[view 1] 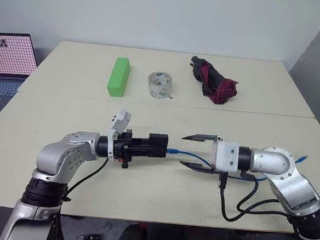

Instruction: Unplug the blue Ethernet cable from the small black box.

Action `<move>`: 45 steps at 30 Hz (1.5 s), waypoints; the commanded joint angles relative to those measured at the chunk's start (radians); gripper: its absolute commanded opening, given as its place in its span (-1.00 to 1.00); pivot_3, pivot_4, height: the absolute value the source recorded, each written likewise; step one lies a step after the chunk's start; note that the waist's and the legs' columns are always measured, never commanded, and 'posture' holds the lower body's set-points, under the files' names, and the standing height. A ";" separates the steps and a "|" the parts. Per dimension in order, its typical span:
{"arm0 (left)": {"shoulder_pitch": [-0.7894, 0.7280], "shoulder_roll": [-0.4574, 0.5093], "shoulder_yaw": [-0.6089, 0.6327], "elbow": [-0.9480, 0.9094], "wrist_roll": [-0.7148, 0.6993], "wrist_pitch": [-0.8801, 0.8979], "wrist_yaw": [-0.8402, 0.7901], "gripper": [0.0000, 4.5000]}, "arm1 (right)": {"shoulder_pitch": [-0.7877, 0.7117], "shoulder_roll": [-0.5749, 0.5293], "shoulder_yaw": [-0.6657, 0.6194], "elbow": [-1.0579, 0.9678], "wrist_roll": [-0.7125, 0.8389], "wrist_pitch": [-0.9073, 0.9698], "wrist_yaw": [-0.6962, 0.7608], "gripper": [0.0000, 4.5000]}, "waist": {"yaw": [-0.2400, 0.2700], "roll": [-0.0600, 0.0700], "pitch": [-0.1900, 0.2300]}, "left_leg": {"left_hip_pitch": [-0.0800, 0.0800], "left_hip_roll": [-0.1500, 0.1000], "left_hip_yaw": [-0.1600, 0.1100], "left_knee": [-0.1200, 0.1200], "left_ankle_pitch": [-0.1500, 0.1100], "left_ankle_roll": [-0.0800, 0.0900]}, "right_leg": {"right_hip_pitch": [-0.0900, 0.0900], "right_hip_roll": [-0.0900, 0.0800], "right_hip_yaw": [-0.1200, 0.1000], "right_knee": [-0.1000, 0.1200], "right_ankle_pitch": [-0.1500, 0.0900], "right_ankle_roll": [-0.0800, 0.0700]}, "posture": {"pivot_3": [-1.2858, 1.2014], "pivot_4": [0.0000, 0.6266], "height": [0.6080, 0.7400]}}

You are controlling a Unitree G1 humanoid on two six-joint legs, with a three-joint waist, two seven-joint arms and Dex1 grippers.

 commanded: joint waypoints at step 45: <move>-0.044 0.035 -0.045 -0.108 0.010 -0.037 -0.108 -0.66 | -0.093 0.164 -0.057 0.042 0.366 0.561 -0.042 -0.84 | -0.002 0.000 0.000 | -0.001 -0.001 0.000 0.000 0.000 0.000 | -0.001 0.000 0.000 -0.001 0.000 0.000 | 0.03 -0.52 1.00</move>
